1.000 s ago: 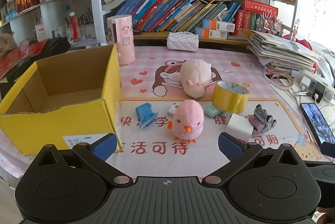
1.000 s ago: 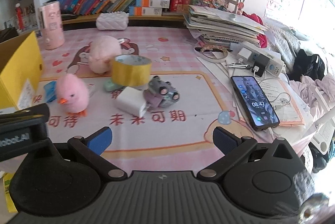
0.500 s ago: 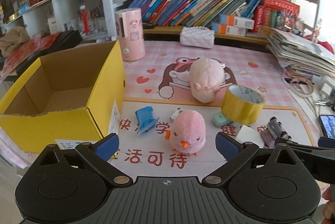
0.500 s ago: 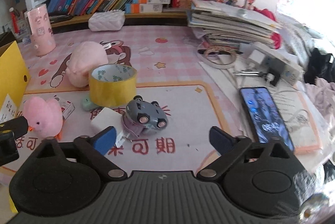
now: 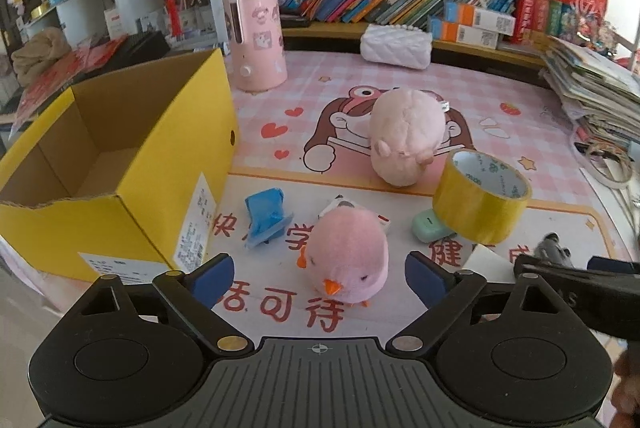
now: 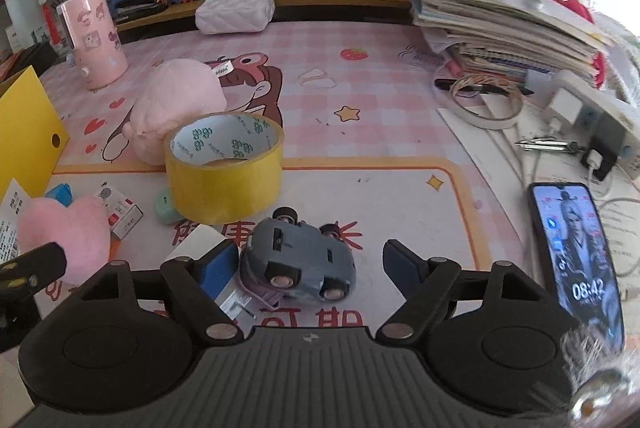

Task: Organize objects
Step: 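Move left tool toward pink chick plush while right tool approaches grey toy car, then close left tool on pink chick while right tool grasps grey toy car, lift both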

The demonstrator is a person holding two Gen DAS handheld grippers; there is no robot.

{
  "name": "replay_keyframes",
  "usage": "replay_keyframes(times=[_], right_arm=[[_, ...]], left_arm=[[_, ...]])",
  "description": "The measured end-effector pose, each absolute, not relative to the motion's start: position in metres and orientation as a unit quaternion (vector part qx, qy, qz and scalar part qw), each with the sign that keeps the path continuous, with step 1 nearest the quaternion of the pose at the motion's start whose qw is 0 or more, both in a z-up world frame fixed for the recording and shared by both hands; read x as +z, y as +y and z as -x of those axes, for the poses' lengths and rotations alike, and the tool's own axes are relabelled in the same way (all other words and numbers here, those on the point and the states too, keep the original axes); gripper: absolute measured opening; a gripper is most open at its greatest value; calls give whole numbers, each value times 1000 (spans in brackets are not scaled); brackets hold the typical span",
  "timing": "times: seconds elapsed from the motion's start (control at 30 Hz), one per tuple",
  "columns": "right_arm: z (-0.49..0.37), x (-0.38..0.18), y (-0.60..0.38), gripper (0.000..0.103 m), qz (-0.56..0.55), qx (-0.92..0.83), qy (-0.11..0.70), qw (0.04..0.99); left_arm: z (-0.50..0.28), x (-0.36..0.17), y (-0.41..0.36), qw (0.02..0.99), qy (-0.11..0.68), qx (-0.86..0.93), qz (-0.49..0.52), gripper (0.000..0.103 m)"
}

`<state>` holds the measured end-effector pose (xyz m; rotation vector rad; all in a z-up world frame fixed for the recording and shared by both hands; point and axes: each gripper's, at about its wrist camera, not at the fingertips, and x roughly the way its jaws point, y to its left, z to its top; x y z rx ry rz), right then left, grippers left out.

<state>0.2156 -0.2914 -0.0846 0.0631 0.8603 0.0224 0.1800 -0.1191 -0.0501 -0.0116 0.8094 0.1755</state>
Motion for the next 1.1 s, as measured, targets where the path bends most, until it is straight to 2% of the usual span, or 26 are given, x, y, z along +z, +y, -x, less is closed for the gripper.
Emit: replay_keyframes(times=[0.27,0.4,0.47,0.53,0.57,0.6,0.63,0.67,0.93,1.0,1.07,1.1], right_arm=[[-221,-85,-301,65,-31,45,425,904],[-220,-84,-303,64,-31,56,425,903],[-220,-83,-305,63,-35,59,424,903],[-218,-79,-307,55,-36,61,413,908],[-215,-75,-307,42,-36,63,397,915],[-214,-71,-306,39,-32,63,391,918],[-214,-70,-305,29,-32,66,389,918],[-214,-69,-303,28,-32,69,388,919],[-205,-65,-295,28,-21,59,391,918],[-200,-63,-293,33,-18,59,387,920],[-198,-60,-290,65,-6,54,384,922],[-197,-59,-288,75,-1,51,382,923]], left_arm=[[-203,-69,-125,909,407,92,11,81],[-210,-74,-124,904,419,87,19,59],[-208,-73,-123,905,415,90,28,58],[-204,-68,-122,908,409,84,40,58],[-201,-64,-122,910,404,78,46,58],[-199,-62,-122,913,399,75,48,58],[-196,-58,-123,916,393,72,48,58],[-194,-55,-123,918,387,70,48,58],[-165,-32,-114,932,353,50,71,58],[-159,-31,-112,933,349,46,69,58],[-155,-32,-109,934,348,46,72,58],[-154,-32,-107,933,349,46,76,58]])
